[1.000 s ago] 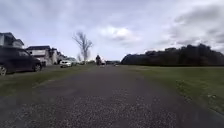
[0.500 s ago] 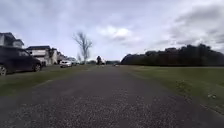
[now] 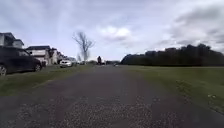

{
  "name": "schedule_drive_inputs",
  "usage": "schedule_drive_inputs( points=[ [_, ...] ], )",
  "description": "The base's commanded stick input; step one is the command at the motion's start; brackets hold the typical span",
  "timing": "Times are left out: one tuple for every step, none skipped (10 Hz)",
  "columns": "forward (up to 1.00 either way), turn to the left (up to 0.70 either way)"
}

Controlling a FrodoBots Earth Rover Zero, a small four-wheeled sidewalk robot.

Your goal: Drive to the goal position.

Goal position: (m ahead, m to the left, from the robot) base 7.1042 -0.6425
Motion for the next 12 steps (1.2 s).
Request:
schedule_drive_inputs(
  points=[
    [0.08, 0.0],
    [0.08, 0.0],
    [0.08, 0.0],
    [0.08, 0.0],
    [0.07, 0.0],
    [0.08, 0.0],
    [0.08, 0.0],
    [0.08, 0.0],
    [0.07, 0.0],
    [0.08, 0.0],
    [0.08, 0.0],
    [0.08, 0.0]
  ],
)
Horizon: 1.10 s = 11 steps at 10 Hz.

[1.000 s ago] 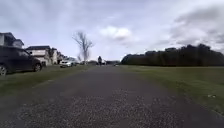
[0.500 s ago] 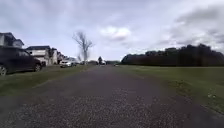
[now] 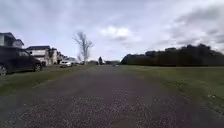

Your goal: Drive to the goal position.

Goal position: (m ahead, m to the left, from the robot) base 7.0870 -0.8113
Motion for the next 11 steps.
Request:
schedule_drive_inputs(
  points=[
    [0.07, 0.0],
    [0.07, 0.0],
    [0.08, 0.0],
    [0.28, 0.0],
    [0.65, 0.0],
    [0.7, 0.0],
    [0.7, 0.0],
    [0.7, 0.01],
    [0.7, 0.22],
    [0.7, 0.13],
    [0.7, 0.09]
  ],
)
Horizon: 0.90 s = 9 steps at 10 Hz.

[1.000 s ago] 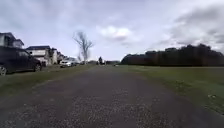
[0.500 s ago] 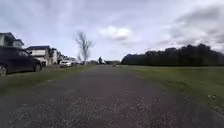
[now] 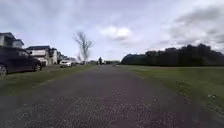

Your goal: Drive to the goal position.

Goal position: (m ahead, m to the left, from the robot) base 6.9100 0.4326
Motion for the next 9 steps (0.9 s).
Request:
schedule_drive_inputs(
  points=[
    [0.7, 0.04],
    [0.7, 0.02],
    [0.7, 0.02],
    [0.7, 0.02],
    [0.7, 0.02],
    [0.7, 0.02],
    [0.7, 0.02],
    [0.7, 0.02],
    [0.7, 0.02]
  ],
)
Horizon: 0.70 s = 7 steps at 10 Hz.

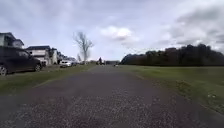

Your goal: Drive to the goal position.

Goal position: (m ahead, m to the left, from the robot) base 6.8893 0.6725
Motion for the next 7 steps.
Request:
schedule_drive_inputs(
  points=[
    [0.7, 0.02],
    [0.7, 0.02],
    [0.7, 0.02],
    [0.7, 0.0],
    [0.62, 0.0],
    [0.46, 0.0],
    [0.09, 0.0]
  ],
)
